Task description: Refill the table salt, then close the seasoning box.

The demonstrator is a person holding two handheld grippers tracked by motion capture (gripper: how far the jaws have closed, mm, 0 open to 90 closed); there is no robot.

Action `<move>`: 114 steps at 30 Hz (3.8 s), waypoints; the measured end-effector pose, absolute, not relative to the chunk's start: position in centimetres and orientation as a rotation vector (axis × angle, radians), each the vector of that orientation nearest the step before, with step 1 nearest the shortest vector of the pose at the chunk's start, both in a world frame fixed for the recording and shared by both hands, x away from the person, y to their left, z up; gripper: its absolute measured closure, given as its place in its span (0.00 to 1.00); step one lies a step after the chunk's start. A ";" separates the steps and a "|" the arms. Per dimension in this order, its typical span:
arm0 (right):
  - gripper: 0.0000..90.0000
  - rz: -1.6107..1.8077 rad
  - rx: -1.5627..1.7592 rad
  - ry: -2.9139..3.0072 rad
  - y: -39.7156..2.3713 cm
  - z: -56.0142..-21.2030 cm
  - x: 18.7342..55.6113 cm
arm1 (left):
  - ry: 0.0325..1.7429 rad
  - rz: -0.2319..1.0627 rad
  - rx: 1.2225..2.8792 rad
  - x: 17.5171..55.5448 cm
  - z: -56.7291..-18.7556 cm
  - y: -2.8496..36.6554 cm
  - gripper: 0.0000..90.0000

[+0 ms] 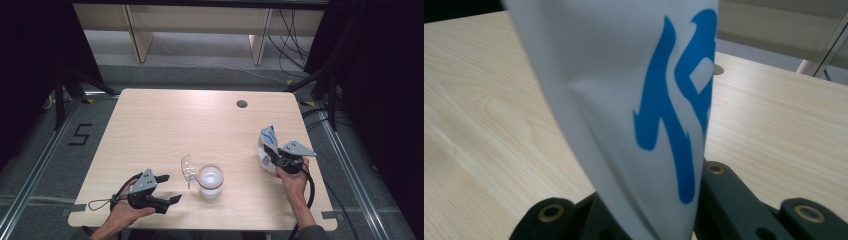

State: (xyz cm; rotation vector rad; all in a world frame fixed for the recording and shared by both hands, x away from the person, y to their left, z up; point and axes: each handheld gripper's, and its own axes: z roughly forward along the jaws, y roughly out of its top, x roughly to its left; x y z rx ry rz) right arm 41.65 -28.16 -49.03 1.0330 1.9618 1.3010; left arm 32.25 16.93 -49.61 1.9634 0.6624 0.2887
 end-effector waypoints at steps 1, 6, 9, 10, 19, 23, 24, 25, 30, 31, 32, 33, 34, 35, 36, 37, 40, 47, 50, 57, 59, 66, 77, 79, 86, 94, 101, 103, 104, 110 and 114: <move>0.94 1.314 1.042 1.983 -28.1 -49.1 41.7 | 0.659 0.289 1.965 32.3 -49.6 16.9 0.21; 0.94 1.296 1.048 1.985 -28.2 -49.3 41.7 | 0.658 0.290 1.968 32.2 -49.6 16.9 0.21; 0.94 1.297 1.073 1.994 -28.1 -49.3 41.5 | 0.658 0.290 1.967 32.2 -49.6 16.9 0.21; 0.93 1.294 1.072 1.998 -28.1 -49.4 41.4 | 0.657 0.289 1.967 32.2 -49.6 16.9 0.21; 0.80 1.275 1.072 1.990 -28.9 -49.6 41.1 | 0.678 0.274 1.955 32.1 -49.6 16.8 0.21; 0.74 1.266 1.084 2.012 -28.7 -49.7 41.1 | 0.669 0.282 1.961 32.2 -49.6 16.8 0.21; 0.74 1.265 1.085 2.014 -28.7 -49.7 41.0 | 0.668 0.282 1.961 32.2 -49.6 16.8 0.21; 0.73 1.260 1.083 2.009 -28.7 -49.7 41.0 | 0.667 0.283 1.961 32.2 -49.6 16.8 0.21; 0.64 1.276 1.112 2.013 -28.8 -49.5 40.9 | 0.671 0.279 1.954 32.2 -49.6 16.8 0.21; 0.61 1.281 1.117 2.013 -28.9 -49.5 40.9 | 0.665 0.281 1.956 32.2 -49.6 16.8 0.21; 0.60 1.301 1.124 1.988 -28.8 -49.5 40.8 | 0.671 0.279 1.953 32.2 -49.6 16.8 0.21; 0.58 1.289 1.121 1.989 -29.0 -49.4 40.7 | 0.672 0.278 1.953 32.2 -49.6 16.8 0.21; 0.54 1.314 1.172 1.968 -28.7 -49.3 40.4 | 0.671 0.279 1.954 32.2 -49.6 16.8 0.21; 0.52 1.314 1.153 1.960 -28.9 -49.3 40.5 | 0.670 0.279 1.953 32.2 -49.6 16.8 0.21; 0.49 1.330 1.178 1.950 -28.8 -49.2 40.3 | 0.670 0.279 1.953 32.2 -49.6 16.8 0.21; 0.48 1.323 1.161 1.952 -28.9 -49.1 40.3 | 0.670 0.279 1.955 32.2 -49.6 16.8 0.21; 0.43 1.356 1.172 1.942 -28.7 -48.8 39.8 | 0.672 0.279 1.951 32.2 -49.6 16.8 0.21; 0.31 1.351 1.210 1.873 -28.7 -47.8 37.9 | 0.652 0.290 1.961 32.3 -49.5 16.9 0.21; 0.28 1.326 1.237 1.837 -29.0 -47.4 36.6 | 0.662 0.289 1.959 32.3 -49.5 16.9 0.21; 0.24 1.366 1.330 1.794 -29.0 -47.0 34.2 | 0.669 0.287 1.955 32.3 -49.5 16.9 0.21; 0.22 1.333 1.297 1.803 -29.0 -46.9 33.8 | 0.678 0.282 1.950 32.3 -49.6 16.9 0.21; 0.17 1.328 1.270 1.848 -28.2 -46.9 32.0 | 0.666 0.282 1.948 32.6 -49.4 16.9 0.21; 0.18 1.300 1.217 1.960 -27.4 -47.5 30.1 | 0.683 0.260 1.903 32.8 -48.6 16.7 0.21; 0.18 1.313 1.238 1.960 -27.2 -47.5 29.8 | 0.694 0.245 1.882 32.7 -48.3 16.7 0.21; 0.18 1.275 1.170 1.997 -26.8 -47.5 29.6 | 0.678 0.269 1.869 32.3 -47.3 16.7 0.21; 0.20 1.289 1.153 2.035 -26.2 -47.8 29.4 | 0.654 0.265 1.857 32.2 -46.7 16.2 0.25; 0.23 1.274 1.175 2.076 -25.5 -47.7 28.8 | 0.634 0.262 1.812 32.4 -45.7 16.0 0.50; 0.24 1.285 1.171 2.084 -25.4 -47.7 28.8 | 0.625 0.268 1.814 32.4 -45.5 16.0 0.60; 0.24 1.283 1.130 2.086 -25.5 -47.8 29.1 | 0.614 0.265 1.804 32.4 -45.5 16.0 0.66; 0.25 1.296 1.121 2.087 -25.4 -47.8 29.0 | 0.594 0.294 1.798 32.6 -45.2 15.9 0.91; 0.26 1.279 1.119 2.100 -25.4 -47.7 29.0 | 0.590 0.302 1.807 32.5 -44.8 15.7 0.97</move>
